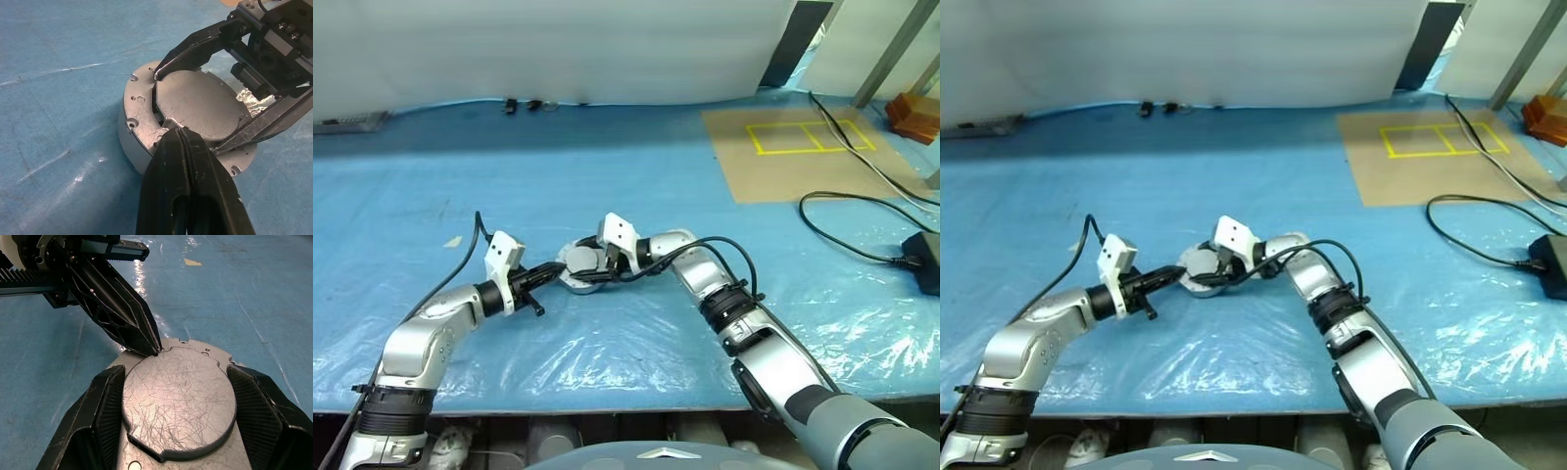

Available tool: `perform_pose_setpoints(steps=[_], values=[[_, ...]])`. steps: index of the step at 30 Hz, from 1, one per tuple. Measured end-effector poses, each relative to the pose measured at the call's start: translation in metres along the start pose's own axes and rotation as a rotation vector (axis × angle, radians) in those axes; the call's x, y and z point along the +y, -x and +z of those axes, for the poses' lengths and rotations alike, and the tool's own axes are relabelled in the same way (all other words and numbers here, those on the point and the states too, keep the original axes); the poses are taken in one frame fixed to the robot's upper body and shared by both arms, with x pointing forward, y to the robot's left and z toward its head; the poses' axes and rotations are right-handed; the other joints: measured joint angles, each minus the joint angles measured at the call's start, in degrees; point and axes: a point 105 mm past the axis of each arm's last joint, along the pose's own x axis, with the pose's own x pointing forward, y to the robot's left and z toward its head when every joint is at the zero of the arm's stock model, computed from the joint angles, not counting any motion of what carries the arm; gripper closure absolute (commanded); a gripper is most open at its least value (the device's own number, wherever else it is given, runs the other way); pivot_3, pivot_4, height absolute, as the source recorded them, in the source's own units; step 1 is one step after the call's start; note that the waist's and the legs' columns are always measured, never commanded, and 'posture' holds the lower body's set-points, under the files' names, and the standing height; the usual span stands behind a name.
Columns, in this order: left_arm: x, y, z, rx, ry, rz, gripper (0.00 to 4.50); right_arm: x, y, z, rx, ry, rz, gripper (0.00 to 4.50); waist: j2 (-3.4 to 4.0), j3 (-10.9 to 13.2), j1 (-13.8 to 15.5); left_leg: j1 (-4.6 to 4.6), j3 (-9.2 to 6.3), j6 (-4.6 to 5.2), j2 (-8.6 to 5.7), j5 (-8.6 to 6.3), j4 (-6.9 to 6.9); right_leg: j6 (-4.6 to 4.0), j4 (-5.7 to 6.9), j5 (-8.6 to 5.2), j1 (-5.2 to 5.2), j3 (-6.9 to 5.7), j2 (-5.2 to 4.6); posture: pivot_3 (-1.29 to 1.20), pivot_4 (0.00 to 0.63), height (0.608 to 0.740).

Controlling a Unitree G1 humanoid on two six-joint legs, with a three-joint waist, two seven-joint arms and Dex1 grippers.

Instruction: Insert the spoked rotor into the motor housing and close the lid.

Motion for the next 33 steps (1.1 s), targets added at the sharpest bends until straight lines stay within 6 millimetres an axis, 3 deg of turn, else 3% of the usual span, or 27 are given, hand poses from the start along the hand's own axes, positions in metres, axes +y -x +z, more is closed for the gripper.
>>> perform_pose_setpoints(steps=[3, 8, 17, 25, 28, 33], values=[[0.0, -0.002, 0.001, -0.002, -0.008, -0.001, 4.5, -0.001, 0.005, -0.001, 0.002, -0.054, 0.0, 0.02, 0.0, 0.0, 0.06, -0.04, 0.0, 0.15, -0.02, -0.08, 0.0, 0.01, -0.02, -0.01, 0.0, 0.0, -0.02, 0.0, 0.15, 0.74], [0.001, -0.002, 0.003, -0.006, -0.013, 0.004, 4.5, -0.006, 0.024, 0.006, -0.042, -0.272, 0.039, 0.02, 0.01, 0.02, 0.04, -0.12, 0.0, -0.04, -0.02, 0.03, 0.0, 0.25, -0.09, -0.15, -0.01, 0.0, 0.0, 0.0, 0.15, 0.74], [0.0, -0.005, 0.007, -0.016, -0.018, -0.001, 4.5, -0.024, 0.047, 0.012, -0.143, -0.512, -0.026, 0.02, -0.06, 0.1, -0.15, -0.62, 0.0, 0.07, -0.02, 0.17, -0.12, 0.53, -0.12, -0.03, -0.58, -0.03, 0.13, 0.0, 0.15, 0.74], [0.0, -0.007, 0.007, -0.022, -0.022, 0.011, 4.5, -0.037, 0.075, -0.025, -0.125, -0.863, -0.134, 0.02, -0.13, 0.15, -0.02, -0.64, 0.0, -0.11, -0.01, 0.06, -0.02, 0.45, 0.05, -0.07, -0.56, -0.02, 0.11, 0.0, 0.15, 0.74], [0.001, -0.006, 0.007, -0.022, -0.023, 0.013, 4.5, -0.038, 0.083, -0.027, -0.177, -1.028, -0.122, 0.02, -0.13, 0.14, 0.02, -0.59, 0.0, -0.1, 0.0, 0.07, 0.04, 0.34, 0.11, -0.13, -0.53, -0.01, 0.11, 0.0, 0.15, 0.74], [0.001, -0.006, 0.007, -0.022, -0.022, 0.015, 4.5, -0.02, 0.081, -0.026, -0.134, -1.101, -0.016, 0.02, -0.15, 0.14, 0.15, -0.57, 0.0, 0.08, 0.02, 0.18, 0.06, 0.35, 0.11, -0.13, -0.49, -0.03, 0.12, 0.0, 0.15, 0.74]])
